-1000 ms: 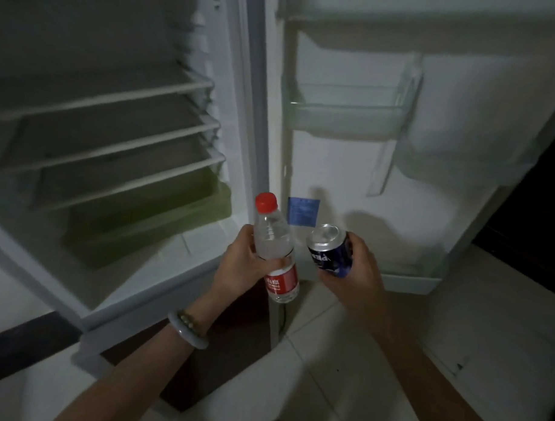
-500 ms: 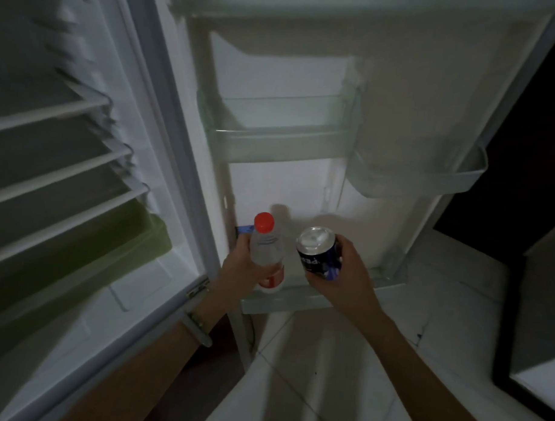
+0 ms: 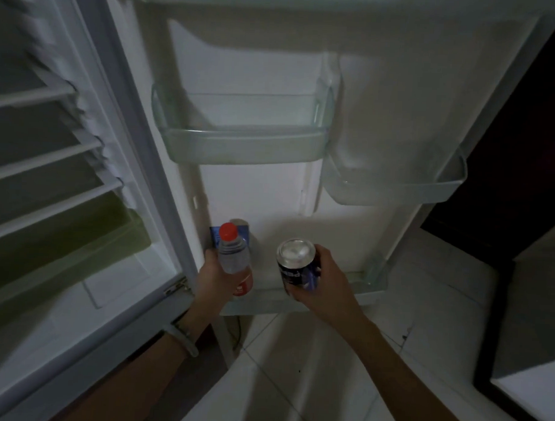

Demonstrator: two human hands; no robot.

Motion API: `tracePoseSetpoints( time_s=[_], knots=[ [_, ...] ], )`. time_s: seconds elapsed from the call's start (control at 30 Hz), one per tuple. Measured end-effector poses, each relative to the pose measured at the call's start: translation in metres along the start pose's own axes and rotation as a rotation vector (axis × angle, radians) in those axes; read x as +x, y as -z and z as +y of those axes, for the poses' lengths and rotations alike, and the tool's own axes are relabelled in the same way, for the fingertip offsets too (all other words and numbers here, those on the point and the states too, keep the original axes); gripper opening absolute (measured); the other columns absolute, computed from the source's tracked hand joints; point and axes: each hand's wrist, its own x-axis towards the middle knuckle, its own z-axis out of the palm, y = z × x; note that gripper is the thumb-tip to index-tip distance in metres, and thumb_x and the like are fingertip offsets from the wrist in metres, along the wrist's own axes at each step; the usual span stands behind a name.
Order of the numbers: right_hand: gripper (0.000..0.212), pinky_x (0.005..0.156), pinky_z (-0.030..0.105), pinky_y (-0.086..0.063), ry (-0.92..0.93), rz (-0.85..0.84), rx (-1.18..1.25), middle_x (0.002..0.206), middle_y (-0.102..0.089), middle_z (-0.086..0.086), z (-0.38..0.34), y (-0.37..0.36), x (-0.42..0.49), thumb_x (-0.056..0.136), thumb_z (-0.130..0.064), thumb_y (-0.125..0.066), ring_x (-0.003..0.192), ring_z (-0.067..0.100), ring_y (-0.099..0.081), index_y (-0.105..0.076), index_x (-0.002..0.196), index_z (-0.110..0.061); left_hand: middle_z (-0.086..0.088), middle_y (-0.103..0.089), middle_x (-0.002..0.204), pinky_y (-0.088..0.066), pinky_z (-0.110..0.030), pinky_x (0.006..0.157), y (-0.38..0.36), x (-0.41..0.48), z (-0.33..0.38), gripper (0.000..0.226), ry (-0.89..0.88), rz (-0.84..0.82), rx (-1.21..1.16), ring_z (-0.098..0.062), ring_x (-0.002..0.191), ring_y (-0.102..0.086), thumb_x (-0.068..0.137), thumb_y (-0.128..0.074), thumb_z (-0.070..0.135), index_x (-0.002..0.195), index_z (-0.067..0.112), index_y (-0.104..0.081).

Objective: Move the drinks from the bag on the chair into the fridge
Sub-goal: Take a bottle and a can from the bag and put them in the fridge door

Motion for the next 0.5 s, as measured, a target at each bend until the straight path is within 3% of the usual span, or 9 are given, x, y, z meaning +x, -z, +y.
tracePoseSetpoints(
  time_s=[0.23,0.33,0.5],
  knots=[
    [0.064,0.074,0.002,-0.04,0.014,-0.038,-0.018,0.103,-0.056,-0.006,-0.007,0.004,0.006,0.066,-0.012,-0.082,0.095,0.01,-0.056,-0.044,0.118,-0.014,-0.017,-0.063,0.113,-0.043,-0.033,0.073,-0.002,0.0,0.002,0.051,-0.023,0.016,0.054,-0.039,0.101,-0.061,0.072,-0.079,0.039,0.098,0.019,-0.04],
    [0.063,0.072,-0.001,-0.038,0.007,-0.05,-0.016,0.102,-0.056,-0.006,-0.011,0.008,0.008,0.066,-0.013,-0.082,0.092,0.007,-0.055,-0.045,0.117,-0.014,-0.016,-0.063,0.113,-0.048,-0.036,0.076,0.001,-0.002,0.002,0.057,-0.047,0.003,0.072,-0.036,0.102,-0.062,0.072,-0.078,0.04,0.106,0.015,-0.041],
    [0.063,0.071,-0.001,-0.038,0.04,-0.124,-0.027,0.103,-0.056,-0.006,-0.024,0.018,0.007,0.066,-0.015,-0.082,0.092,0.007,-0.055,-0.046,0.118,-0.014,-0.001,-0.053,0.122,-0.051,-0.043,0.089,0.015,-0.018,0.008,0.079,-0.287,0.023,0.098,-0.02,0.113,-0.055,0.07,-0.081,0.038,0.131,0.024,-0.035]
  ],
)
